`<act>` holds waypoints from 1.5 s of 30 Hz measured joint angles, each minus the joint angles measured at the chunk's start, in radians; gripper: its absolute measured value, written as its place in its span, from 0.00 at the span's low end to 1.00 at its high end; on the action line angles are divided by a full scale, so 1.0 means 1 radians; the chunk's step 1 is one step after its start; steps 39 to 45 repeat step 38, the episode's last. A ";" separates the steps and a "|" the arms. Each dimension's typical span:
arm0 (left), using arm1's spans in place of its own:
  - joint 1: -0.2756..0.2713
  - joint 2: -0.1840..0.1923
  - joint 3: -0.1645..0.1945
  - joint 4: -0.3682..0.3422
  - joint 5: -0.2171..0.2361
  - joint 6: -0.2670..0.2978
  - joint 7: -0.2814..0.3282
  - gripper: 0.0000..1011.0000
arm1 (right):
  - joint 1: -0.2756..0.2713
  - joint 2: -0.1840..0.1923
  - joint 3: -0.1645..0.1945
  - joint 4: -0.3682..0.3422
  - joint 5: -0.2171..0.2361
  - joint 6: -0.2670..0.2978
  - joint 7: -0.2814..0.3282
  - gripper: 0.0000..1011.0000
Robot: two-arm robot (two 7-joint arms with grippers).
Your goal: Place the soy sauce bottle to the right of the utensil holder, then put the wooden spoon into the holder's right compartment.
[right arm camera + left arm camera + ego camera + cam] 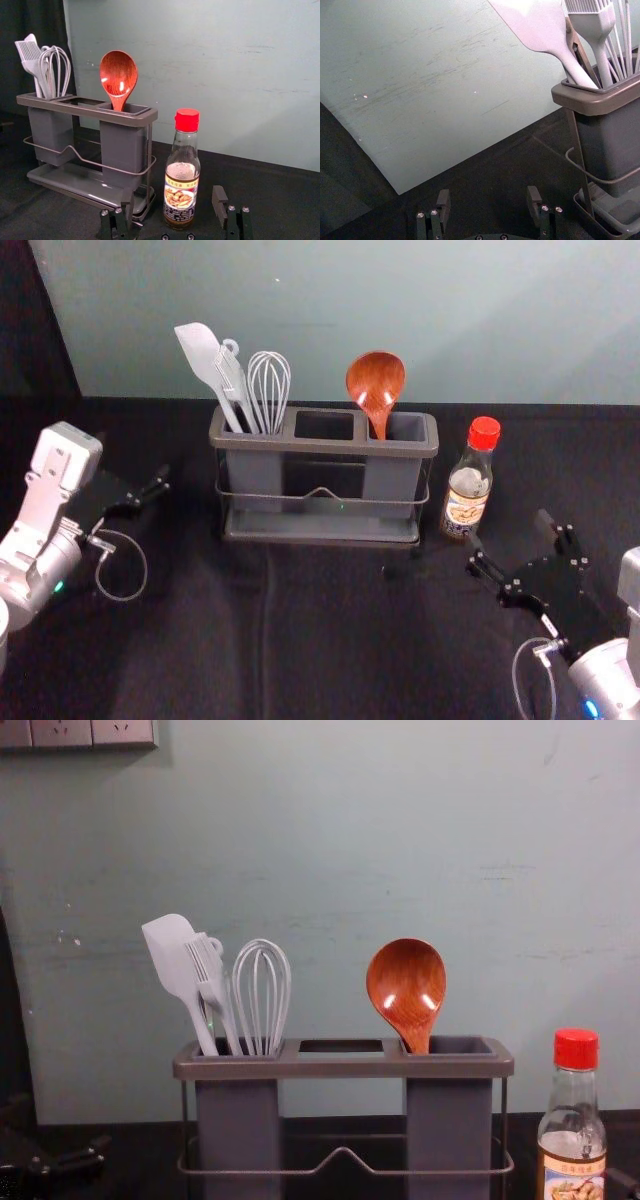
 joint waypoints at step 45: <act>0.000 0.000 0.000 0.000 0.000 0.000 0.000 0.99 | 0.000 0.000 0.000 0.000 0.000 0.000 0.000 0.99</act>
